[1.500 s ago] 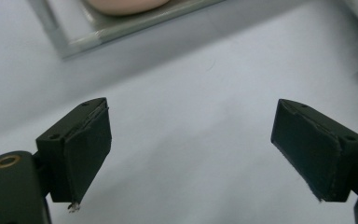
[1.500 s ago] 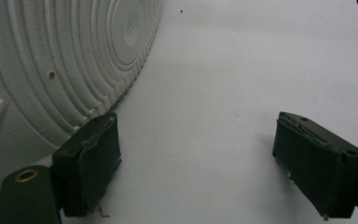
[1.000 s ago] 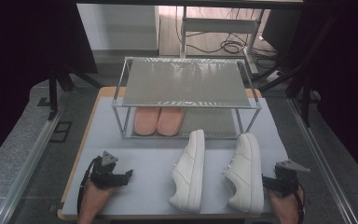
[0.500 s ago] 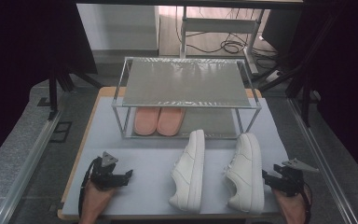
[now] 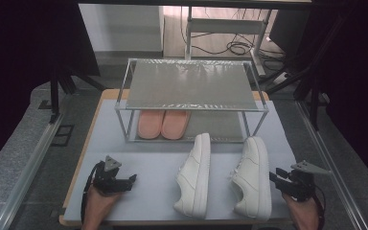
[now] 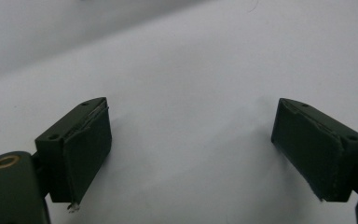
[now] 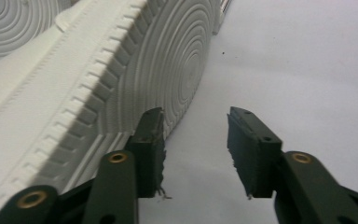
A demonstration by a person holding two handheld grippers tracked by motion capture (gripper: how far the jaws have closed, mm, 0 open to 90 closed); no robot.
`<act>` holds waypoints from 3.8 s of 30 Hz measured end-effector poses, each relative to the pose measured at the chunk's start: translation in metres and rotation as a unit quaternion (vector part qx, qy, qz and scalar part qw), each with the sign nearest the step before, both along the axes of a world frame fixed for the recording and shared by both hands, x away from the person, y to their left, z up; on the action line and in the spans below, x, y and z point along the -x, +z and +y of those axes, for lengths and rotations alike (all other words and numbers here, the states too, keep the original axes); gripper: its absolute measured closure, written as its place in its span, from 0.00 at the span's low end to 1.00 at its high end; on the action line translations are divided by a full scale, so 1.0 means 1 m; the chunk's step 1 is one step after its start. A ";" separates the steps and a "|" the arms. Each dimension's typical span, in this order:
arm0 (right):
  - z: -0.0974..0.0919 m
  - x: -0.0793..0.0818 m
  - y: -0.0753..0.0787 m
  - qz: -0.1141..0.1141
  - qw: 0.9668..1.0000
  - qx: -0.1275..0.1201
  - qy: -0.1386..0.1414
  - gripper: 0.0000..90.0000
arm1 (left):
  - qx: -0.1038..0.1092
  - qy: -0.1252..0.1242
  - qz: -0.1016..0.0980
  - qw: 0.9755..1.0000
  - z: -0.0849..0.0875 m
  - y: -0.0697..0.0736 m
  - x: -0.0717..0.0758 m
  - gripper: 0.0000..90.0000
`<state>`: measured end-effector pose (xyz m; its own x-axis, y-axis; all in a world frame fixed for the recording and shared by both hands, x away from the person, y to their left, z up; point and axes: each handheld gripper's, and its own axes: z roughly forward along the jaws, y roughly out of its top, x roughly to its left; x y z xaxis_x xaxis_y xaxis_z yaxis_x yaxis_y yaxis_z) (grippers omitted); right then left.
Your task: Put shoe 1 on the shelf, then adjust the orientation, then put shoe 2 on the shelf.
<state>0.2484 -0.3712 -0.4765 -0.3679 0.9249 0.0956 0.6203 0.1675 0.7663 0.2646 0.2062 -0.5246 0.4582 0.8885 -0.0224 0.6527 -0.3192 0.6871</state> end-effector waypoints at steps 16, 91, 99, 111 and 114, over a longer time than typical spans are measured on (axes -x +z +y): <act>-0.001 0.009 0.033 -0.008 1.000 -0.012 0.002 0.86 | 0.000 0.000 -0.001 1.000 0.000 0.000 0.000 0.13; -0.040 0.011 0.018 0.045 0.998 0.018 -0.046 1.00 | -0.002 -0.002 -0.005 1.000 0.000 0.000 0.001 0.15; -0.045 0.009 0.006 0.056 0.997 0.020 -0.058 1.00 | -0.002 -0.002 -0.005 1.000 0.000 0.000 0.001 0.15; -0.043 0.002 -0.005 0.066 0.997 -0.001 -0.043 1.00 | -0.003 -0.002 -0.006 1.000 -0.001 0.000 0.001 0.15; -0.044 0.003 0.002 0.056 0.998 0.001 -0.039 1.00 | -0.003 -0.002 -0.007 1.000 -0.001 0.000 0.002 0.15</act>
<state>0.2451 -0.4151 -0.4749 -0.2813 0.9507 0.1308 0.7130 0.1158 0.6916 0.2630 0.2054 -0.5246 0.4625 0.8866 -0.0113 0.6419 -0.3260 0.6940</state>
